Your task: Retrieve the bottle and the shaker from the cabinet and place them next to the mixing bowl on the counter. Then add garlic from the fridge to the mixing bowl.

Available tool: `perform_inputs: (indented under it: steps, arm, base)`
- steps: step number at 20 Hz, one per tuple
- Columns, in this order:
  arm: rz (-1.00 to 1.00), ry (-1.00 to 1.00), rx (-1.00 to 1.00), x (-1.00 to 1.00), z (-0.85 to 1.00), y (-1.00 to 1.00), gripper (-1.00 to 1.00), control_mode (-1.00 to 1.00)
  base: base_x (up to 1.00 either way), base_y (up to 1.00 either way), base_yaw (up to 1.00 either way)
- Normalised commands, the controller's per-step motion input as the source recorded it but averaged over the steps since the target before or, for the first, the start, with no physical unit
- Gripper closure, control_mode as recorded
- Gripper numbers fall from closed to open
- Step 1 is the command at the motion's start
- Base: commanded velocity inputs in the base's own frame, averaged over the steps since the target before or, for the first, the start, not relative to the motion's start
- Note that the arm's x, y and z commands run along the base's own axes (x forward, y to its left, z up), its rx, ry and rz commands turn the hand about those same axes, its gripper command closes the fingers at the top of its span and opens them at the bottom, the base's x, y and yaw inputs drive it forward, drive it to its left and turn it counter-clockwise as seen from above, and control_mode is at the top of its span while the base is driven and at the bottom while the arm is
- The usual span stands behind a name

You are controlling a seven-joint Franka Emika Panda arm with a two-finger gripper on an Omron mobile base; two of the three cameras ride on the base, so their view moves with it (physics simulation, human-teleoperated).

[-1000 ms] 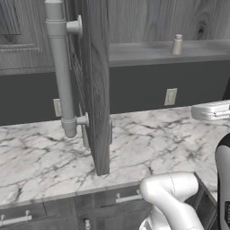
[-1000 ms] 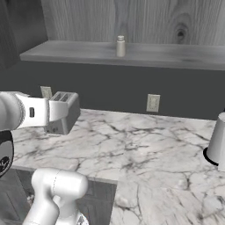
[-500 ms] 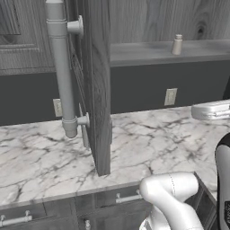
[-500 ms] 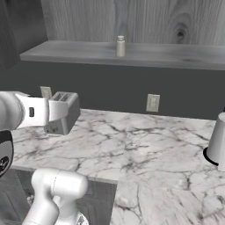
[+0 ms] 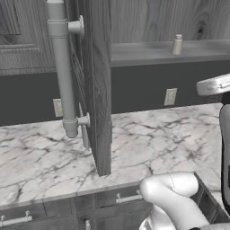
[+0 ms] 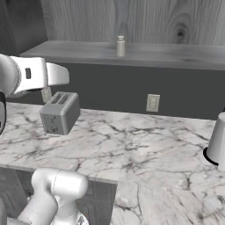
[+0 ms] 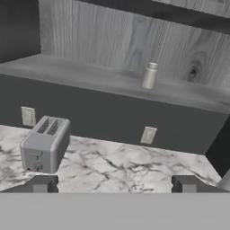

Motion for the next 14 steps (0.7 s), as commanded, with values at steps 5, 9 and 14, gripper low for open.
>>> perform_inputs:
  steps: [5,9,14]
  arm:
    - [-0.07,0.04,-0.02,0.30,0.08,-0.01,-1.00,-1.00]
    - [-0.15,0.00,0.10,0.77,0.03,-0.11,-1.00,-1.00]
    - [-0.23,0.00,0.23,0.87,0.00,-0.16,-1.00,-1.00]
  base:
    - [0.00,0.00,0.00]
    - [0.00,0.00,0.00]
    - [0.00,0.00,0.00]
